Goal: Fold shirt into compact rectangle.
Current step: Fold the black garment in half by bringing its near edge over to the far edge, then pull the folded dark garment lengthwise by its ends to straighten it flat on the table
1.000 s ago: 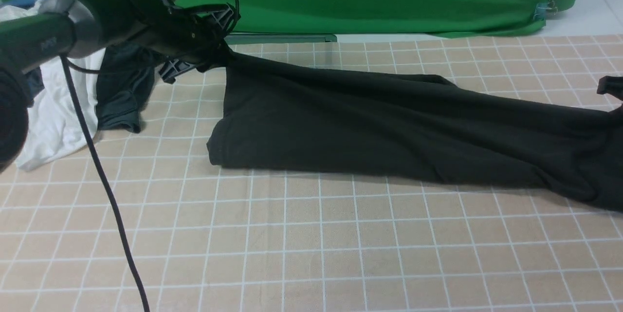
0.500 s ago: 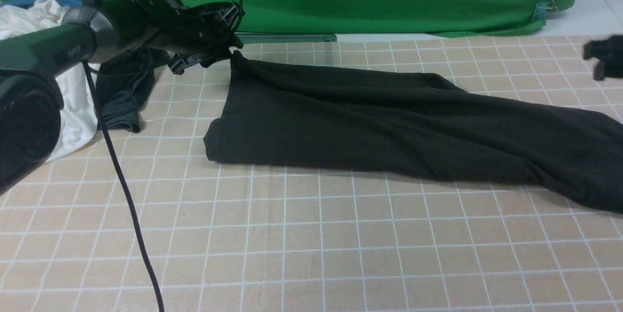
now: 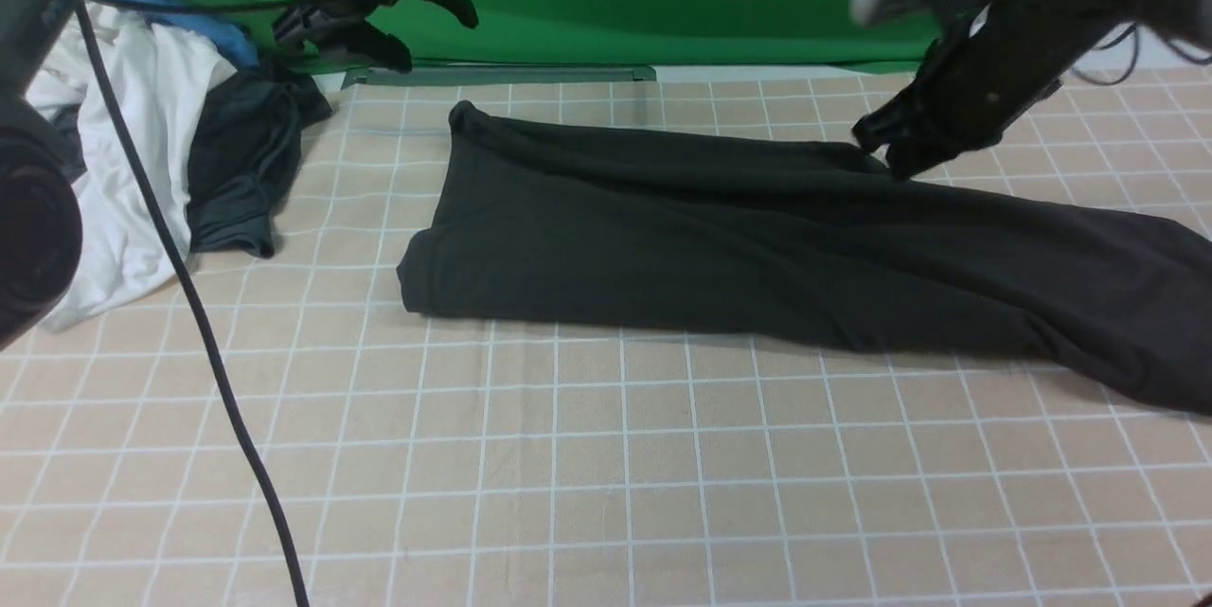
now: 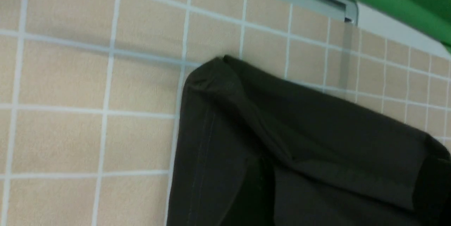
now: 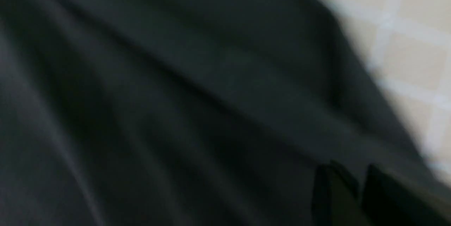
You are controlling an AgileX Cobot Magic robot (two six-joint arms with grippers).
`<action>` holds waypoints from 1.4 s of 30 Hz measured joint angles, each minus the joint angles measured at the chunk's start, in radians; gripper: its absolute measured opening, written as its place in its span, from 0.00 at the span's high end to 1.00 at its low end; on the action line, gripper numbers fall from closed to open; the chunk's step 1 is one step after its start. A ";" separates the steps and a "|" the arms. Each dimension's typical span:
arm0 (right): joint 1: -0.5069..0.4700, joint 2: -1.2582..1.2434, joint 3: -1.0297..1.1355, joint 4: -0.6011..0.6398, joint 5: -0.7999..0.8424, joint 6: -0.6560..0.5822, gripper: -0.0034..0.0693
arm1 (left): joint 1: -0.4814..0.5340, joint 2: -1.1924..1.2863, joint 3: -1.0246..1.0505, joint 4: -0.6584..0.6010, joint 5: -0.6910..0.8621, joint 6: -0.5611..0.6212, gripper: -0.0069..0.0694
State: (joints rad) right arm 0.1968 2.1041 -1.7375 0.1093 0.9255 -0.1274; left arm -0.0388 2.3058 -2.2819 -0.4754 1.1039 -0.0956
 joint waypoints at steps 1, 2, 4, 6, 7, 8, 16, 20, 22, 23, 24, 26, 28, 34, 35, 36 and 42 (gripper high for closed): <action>0.007 0.026 -0.014 0.004 0.015 -0.001 0.68 | 0.000 0.000 0.000 0.002 0.007 -0.001 0.20; 0.016 0.054 -0.025 0.008 0.017 -0.005 0.69 | 0.000 0.001 0.000 0.004 0.009 -0.001 0.20; 0.026 0.084 -0.033 0.012 0.006 -0.006 0.73 | 0.000 0.001 0.000 0.004 0.009 -0.002 0.20; 0.036 0.122 -0.044 0.018 -0.032 -0.004 0.84 | 0.000 0.001 0.000 0.004 0.009 -0.002 0.20; 0.036 0.140 -0.049 0.019 -0.063 -0.002 0.88 | 0.000 0.001 0.000 0.004 0.008 -0.002 0.20; 0.036 0.158 -0.054 0.019 -0.115 0.006 0.90 | 0.000 0.001 0.000 0.005 0.008 -0.004 0.20; -0.039 0.197 -0.071 0.012 -0.433 0.147 0.91 | 0.000 0.001 0.000 0.024 0.020 -0.004 0.25; -0.091 0.172 -0.112 0.006 -0.309 0.155 0.92 | 0.000 0.001 0.000 0.043 0.083 0.001 0.38; -0.107 0.139 -0.132 0.006 -0.229 0.127 0.92 | 0.000 0.001 0.000 0.055 0.102 0.003 0.46; -0.114 0.123 -0.143 0.004 -0.185 0.127 0.92 | 0.000 0.001 0.000 0.056 0.107 0.004 0.50; -0.122 0.102 -0.155 0.005 -0.141 0.114 0.92 | 0.000 0.001 0.000 0.059 0.107 0.005 0.56; -0.131 0.053 -0.175 0.005 -0.063 0.096 0.92 | 0.001 0.001 0.000 0.061 0.107 0.006 0.68; -0.135 0.008 -0.183 0.005 -0.009 0.071 0.92 | 0.001 0.001 0.003 0.058 0.107 -0.005 0.79; -0.157 -0.088 -0.186 0.008 0.219 0.004 0.92 | -0.005 -0.098 0.240 0.061 0.101 -0.016 0.89; -0.166 -0.115 -0.168 0.007 0.252 -0.010 0.92 | -0.010 -0.132 0.322 0.069 0.107 -0.018 0.89; -0.172 -0.141 -0.142 0.006 0.268 -0.020 0.92 | -0.013 -0.156 0.386 0.069 0.114 -0.019 0.89; -0.180 -0.270 0.020 0.004 0.292 -0.027 0.92 | -0.026 -0.176 0.460 0.103 0.121 -0.029 0.78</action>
State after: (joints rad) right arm 0.0170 1.8339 -1.7176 0.1134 1.2171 -0.1540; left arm -0.0649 2.1295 -1.8219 -0.3719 1.2248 -0.1246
